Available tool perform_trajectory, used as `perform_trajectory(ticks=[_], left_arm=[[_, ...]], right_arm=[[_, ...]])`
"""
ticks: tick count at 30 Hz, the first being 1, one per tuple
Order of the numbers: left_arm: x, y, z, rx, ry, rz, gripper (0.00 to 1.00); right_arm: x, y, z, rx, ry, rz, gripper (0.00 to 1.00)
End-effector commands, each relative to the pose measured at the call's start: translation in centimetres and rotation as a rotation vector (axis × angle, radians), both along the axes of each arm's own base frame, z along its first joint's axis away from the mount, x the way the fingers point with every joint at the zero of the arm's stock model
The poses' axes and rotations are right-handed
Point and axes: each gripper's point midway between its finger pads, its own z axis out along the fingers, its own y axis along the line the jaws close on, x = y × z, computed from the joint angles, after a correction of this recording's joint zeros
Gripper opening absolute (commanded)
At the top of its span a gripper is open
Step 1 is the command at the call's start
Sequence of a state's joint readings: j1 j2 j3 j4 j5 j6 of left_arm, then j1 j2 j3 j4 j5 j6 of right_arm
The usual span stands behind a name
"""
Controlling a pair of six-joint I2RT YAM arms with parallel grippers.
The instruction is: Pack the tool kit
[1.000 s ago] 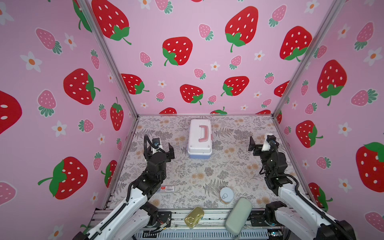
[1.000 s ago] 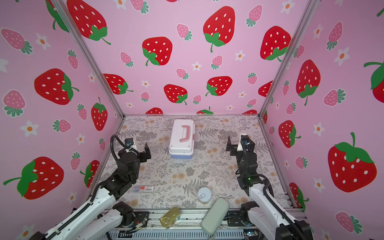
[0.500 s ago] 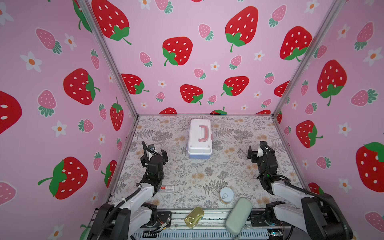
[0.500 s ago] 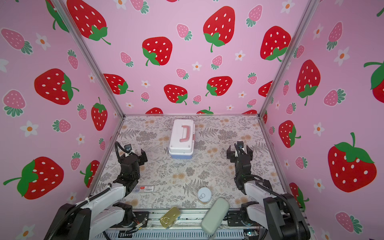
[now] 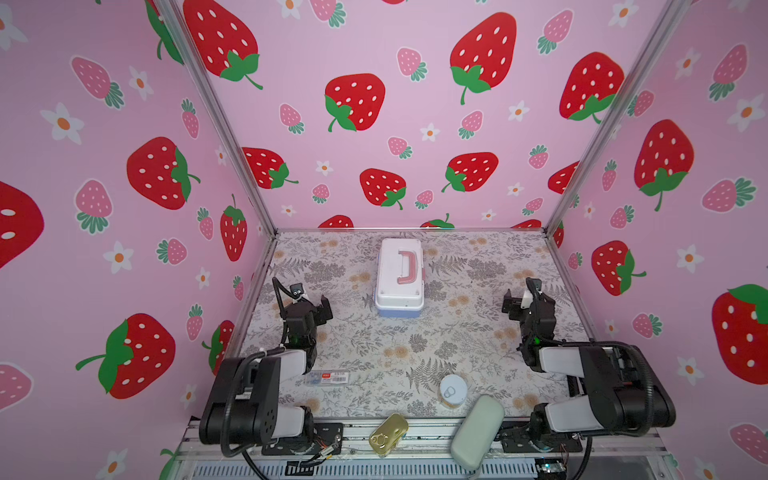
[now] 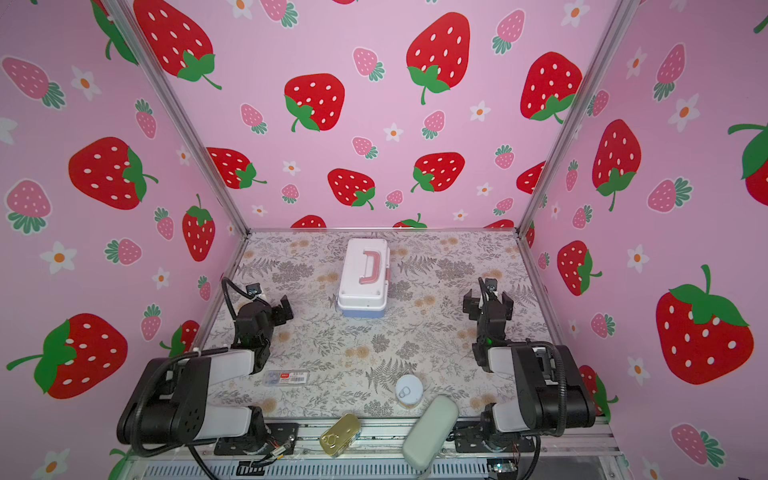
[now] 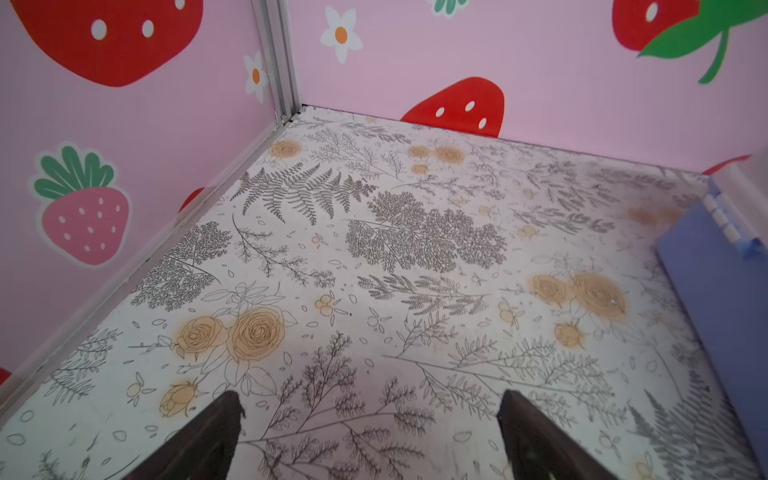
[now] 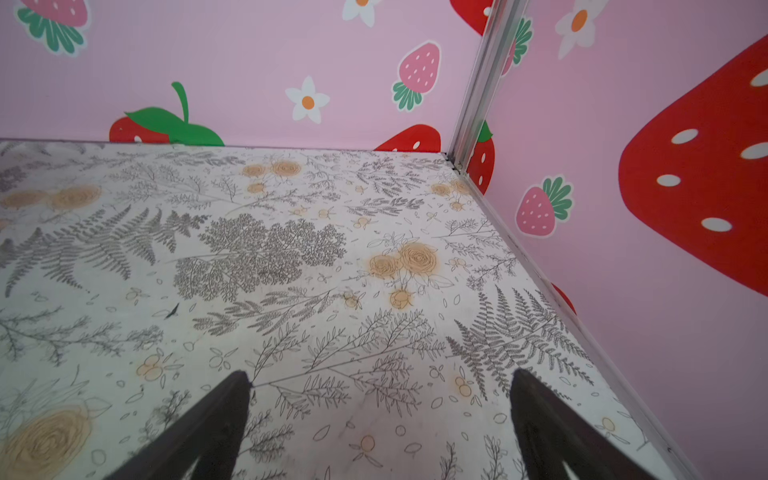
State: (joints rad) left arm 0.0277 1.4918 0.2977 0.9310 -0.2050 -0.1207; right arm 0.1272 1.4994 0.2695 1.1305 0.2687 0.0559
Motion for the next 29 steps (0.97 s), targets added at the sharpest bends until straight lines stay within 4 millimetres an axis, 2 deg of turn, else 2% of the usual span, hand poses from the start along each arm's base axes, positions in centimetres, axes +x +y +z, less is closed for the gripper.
perform_trajectory(ticks=[1, 2, 4, 5, 7, 29], left_arm=[[0.8, -1.3, 0.9, -0.024, -0.055, -0.099, 0.99], [1.4, -1.4, 0.7, -0.026, -0.01, -0.105, 0.99], [3.2, -2.6, 0.4, -0.032, 0.032, -0.188, 0.99], [3.2, -3.3, -0.1, -0.024, 0.083, -0.232, 0.99], [3.3, -3.5, -0.1, -0.021, 0.069, -0.235, 0.99], [3.3, -3.6, -0.1, -0.006, 0.077, -0.229, 0.99]], right_arm=[[-1.5, 0.4, 1.4, 0.018, -0.152, 0.064, 0.99], [-1.5, 0.5, 0.9, 0.019, -0.102, 0.068, 0.99], [-0.7, 1.1, 1.1, 0.021, -0.131, 0.121, 0.99], [-0.1, 2.1, 0.7, 0.007, -0.091, 0.178, 0.99], [0.7, 3.3, 0.0, -0.004, -0.043, 0.248, 0.99], [0.7, 3.3, 0.0, -0.021, -0.033, 0.235, 0.99]])
